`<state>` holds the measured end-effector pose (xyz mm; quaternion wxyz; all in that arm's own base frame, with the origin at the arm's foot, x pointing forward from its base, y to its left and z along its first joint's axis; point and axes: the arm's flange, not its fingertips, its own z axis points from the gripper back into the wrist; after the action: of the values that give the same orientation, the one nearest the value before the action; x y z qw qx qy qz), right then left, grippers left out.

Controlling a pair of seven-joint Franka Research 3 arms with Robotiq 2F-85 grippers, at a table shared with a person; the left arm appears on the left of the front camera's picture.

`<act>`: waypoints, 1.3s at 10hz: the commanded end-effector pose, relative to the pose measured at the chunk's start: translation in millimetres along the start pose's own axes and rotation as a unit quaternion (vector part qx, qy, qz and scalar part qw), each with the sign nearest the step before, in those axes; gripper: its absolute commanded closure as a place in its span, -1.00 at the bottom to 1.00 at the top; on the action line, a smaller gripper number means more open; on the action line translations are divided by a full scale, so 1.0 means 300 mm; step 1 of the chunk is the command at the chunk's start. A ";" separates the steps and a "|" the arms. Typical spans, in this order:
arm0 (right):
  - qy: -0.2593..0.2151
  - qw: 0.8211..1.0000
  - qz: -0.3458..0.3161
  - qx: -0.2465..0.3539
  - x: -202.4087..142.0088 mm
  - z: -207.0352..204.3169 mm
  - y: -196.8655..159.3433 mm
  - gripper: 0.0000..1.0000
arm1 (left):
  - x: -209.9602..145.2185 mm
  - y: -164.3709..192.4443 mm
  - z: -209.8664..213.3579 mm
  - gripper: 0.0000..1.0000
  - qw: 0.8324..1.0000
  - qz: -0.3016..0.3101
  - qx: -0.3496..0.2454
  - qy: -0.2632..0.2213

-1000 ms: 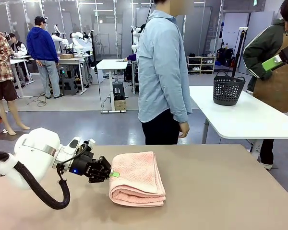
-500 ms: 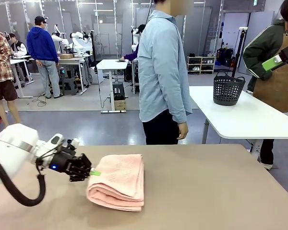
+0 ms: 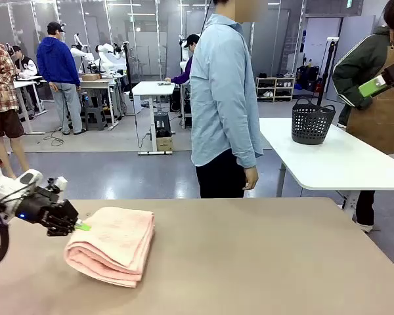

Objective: Fold the towel.
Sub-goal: Pick up the 100 cm Hotel Towel and place it on the left side of the table.

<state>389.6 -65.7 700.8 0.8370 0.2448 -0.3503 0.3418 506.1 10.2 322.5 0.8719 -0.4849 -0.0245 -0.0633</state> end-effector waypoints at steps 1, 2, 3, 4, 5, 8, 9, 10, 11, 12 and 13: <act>0.002 1.000 0.002 -0.003 0.003 0.000 0.003 -1.00 | 0.017 0.029 0.121 0.81 1.000 -0.022 0.014 0.000; 0.002 1.000 0.002 -0.003 0.003 0.000 0.003 -1.00 | 0.018 0.063 0.183 0.81 0.999 -0.025 0.023 -0.008; 0.002 1.000 0.002 -0.003 0.003 0.000 0.003 -1.00 | 0.016 0.099 0.235 0.81 0.999 -0.022 0.033 -0.013; 0.002 1.000 0.002 -0.003 0.003 0.000 0.003 -1.00 | 0.004 0.134 0.276 0.81 0.999 -0.020 0.045 0.004; 0.002 1.000 0.002 -0.003 0.003 0.000 0.003 -1.00 | -0.003 0.167 0.310 0.81 0.998 -0.020 0.058 0.005; 0.002 1.000 0.002 -0.003 0.003 0.000 0.003 -1.00 | -0.039 0.219 0.379 0.81 0.997 -0.013 0.073 -0.007; 0.002 1.000 0.002 -0.003 0.003 0.000 0.003 -1.00 | -0.047 0.230 0.387 0.81 0.997 -0.004 0.078 -0.011; 0.002 1.000 0.002 -0.003 0.003 0.000 0.003 -1.00 | -0.054 0.239 0.377 0.37 0.995 0.006 0.097 -0.014; 0.002 1.000 0.002 -0.003 0.003 0.000 0.003 -1.00 | -0.060 0.232 0.364 0.04 0.995 0.006 0.095 -0.010; 0.002 1.000 0.002 -0.003 0.003 0.000 0.003 -1.00 | -0.061 0.220 0.358 -0.40 0.994 0.001 0.105 -0.014; 0.002 1.000 0.002 -0.003 0.003 0.000 0.003 -1.00 | -0.061 0.211 0.363 -0.75 0.994 0.010 0.110 -0.019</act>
<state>389.7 -65.7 700.7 0.8369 0.2450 -0.3503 0.3418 502.1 141.8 320.6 0.9111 -0.4066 -0.0441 -0.0518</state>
